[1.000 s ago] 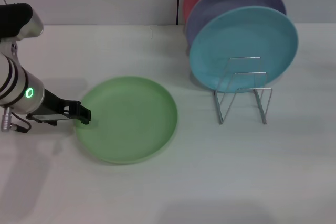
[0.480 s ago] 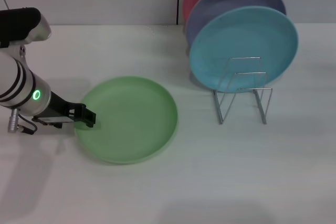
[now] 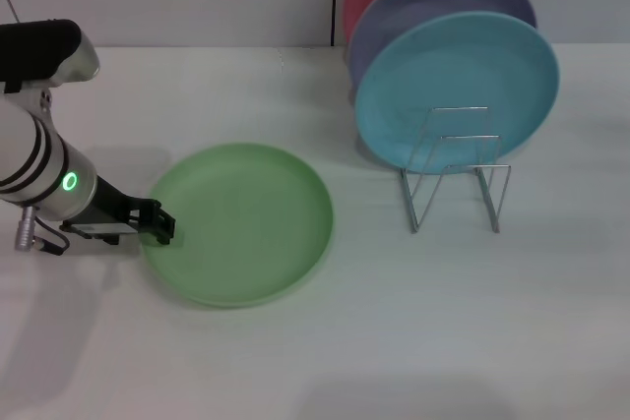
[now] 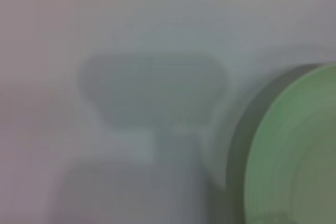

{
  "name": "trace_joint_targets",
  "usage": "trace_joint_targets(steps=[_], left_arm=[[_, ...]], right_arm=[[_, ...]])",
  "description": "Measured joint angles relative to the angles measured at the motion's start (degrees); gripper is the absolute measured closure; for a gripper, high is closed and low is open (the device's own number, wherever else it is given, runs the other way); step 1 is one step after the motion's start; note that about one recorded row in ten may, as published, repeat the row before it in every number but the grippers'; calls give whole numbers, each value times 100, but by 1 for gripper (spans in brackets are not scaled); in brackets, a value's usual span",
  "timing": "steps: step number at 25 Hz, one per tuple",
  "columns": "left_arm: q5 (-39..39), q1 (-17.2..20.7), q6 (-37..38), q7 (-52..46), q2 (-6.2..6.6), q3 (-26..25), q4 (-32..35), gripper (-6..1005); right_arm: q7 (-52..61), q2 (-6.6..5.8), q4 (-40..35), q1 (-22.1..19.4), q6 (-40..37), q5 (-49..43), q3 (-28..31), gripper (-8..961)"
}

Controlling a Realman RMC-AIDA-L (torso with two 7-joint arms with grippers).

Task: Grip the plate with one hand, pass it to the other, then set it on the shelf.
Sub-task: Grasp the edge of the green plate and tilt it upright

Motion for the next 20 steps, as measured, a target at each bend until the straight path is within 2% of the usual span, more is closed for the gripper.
trace_joint_targets(steps=[10, 18, 20], left_arm=[[0, -113, 20, 34, 0, 0, 157, 424], [0, -118, 26, 126, 0, -47, 191, 745], [0, -121, 26, 125, 0, -51, 196, 776]], right_arm=[[-1, 2, 0, -17, -16, 0, 0, 254], [1, 2, 0, -18, -21, 0, 0, 254], [2, 1, 0, -18, -26, 0, 0, 254]])
